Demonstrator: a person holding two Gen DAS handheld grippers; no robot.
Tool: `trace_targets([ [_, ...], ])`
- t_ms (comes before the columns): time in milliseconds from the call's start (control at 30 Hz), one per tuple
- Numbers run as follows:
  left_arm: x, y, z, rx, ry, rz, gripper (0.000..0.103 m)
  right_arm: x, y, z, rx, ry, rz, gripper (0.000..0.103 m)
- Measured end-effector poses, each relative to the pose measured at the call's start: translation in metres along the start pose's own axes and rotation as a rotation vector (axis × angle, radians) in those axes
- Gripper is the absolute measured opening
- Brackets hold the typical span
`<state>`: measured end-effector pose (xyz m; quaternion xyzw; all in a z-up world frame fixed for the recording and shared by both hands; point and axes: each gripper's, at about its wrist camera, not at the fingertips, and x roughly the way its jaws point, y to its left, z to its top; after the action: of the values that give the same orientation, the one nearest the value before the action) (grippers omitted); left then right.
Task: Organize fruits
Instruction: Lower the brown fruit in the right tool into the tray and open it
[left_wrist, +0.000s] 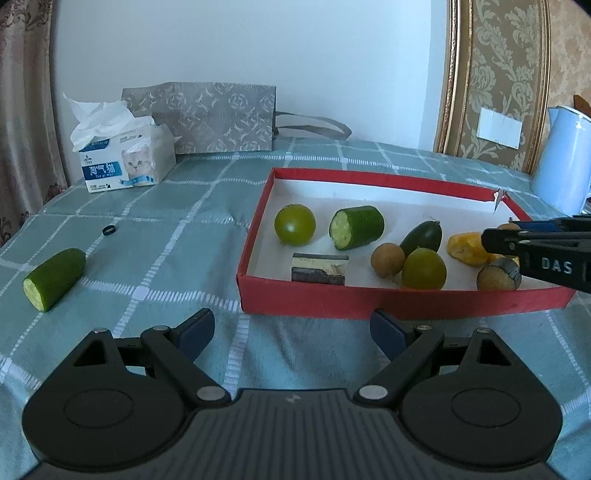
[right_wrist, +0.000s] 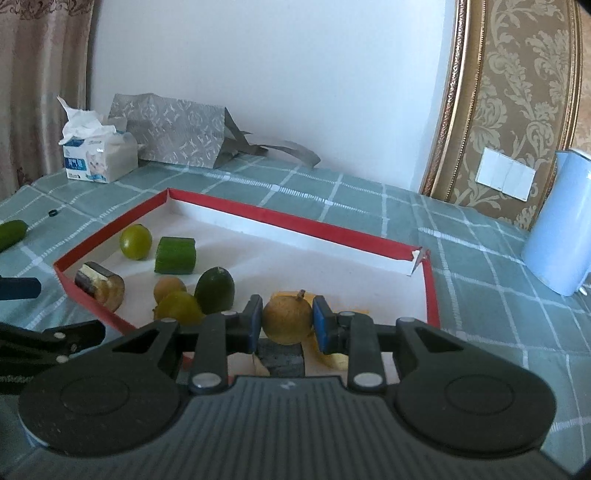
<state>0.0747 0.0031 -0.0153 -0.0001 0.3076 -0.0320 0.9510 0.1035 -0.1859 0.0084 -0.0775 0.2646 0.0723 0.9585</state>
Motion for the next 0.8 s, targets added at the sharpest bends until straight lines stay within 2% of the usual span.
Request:
trace_targets([
  [267,0.003,0.002,0.001,-0.013,0.016,-0.003,0.092,0.026,0.007,0.004,-0.032,0.043,-0.013,0.027],
  [467,0.004,0.001,0.0,-0.009,0.019,-0.003,0.092,0.035,0.012,0.01,-0.049,0.044,-0.017,0.028],
  [600,0.004,0.002,0.0,-0.012,0.018,-0.002,0.092,0.04,0.015,0.011,-0.062,0.031,-0.02,0.031],
  [733,0.004,0.002,0.0,-0.014,0.019,0.001,0.092,0.04,0.014,0.012,-0.044,0.028,-0.013,0.045],
  [800,0.005,0.002,0.0,-0.011,0.018,0.003,0.092,0.038,0.015,0.012,-0.053,0.017,-0.024,0.046],
])
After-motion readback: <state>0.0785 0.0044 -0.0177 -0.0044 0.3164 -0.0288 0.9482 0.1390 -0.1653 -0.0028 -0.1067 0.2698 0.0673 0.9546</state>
